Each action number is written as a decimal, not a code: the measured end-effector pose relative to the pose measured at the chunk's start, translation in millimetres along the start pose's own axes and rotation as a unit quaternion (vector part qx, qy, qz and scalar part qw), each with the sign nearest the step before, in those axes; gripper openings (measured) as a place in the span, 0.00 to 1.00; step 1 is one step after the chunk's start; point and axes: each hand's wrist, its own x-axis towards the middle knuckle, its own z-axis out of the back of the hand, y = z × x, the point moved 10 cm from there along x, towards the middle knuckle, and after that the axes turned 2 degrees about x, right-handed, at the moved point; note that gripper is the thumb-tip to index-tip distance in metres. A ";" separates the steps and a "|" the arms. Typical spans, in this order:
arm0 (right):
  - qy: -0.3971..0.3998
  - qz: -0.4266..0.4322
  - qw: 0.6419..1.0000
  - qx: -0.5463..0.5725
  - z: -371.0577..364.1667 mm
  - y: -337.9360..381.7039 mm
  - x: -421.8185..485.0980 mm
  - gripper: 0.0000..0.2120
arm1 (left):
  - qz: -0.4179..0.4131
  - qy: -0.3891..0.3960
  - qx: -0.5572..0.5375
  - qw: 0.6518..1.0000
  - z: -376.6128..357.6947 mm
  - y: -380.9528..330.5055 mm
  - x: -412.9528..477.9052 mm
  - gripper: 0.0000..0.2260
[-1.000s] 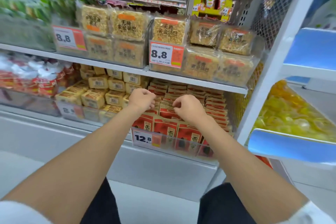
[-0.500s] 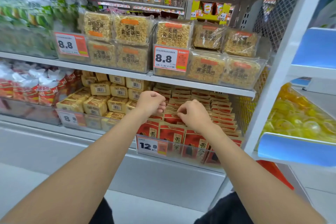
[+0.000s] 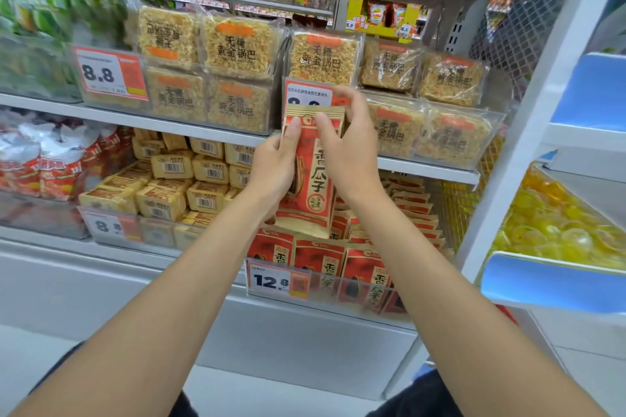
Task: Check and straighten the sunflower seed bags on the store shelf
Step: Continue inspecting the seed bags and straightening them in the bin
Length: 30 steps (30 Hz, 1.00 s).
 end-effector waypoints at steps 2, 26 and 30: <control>0.002 -0.088 0.996 0.032 -6.1 -22.5 -9.6 0.10 | 0.018 -0.041 -0.030 0.999 6.3 4.7 -3.1 0.21; 0.081 -0.202 0.974 0.067 -37.2 -86.5 -69.9 0.02 | 0.062 -0.039 0.083 0.994 22.8 53.0 -2.8 0.26; 0.075 -0.199 0.974 0.084 -29.8 -86.5 -65.5 0.03 | 0.081 0.011 0.075 0.994 15.1 54.1 0.2 0.25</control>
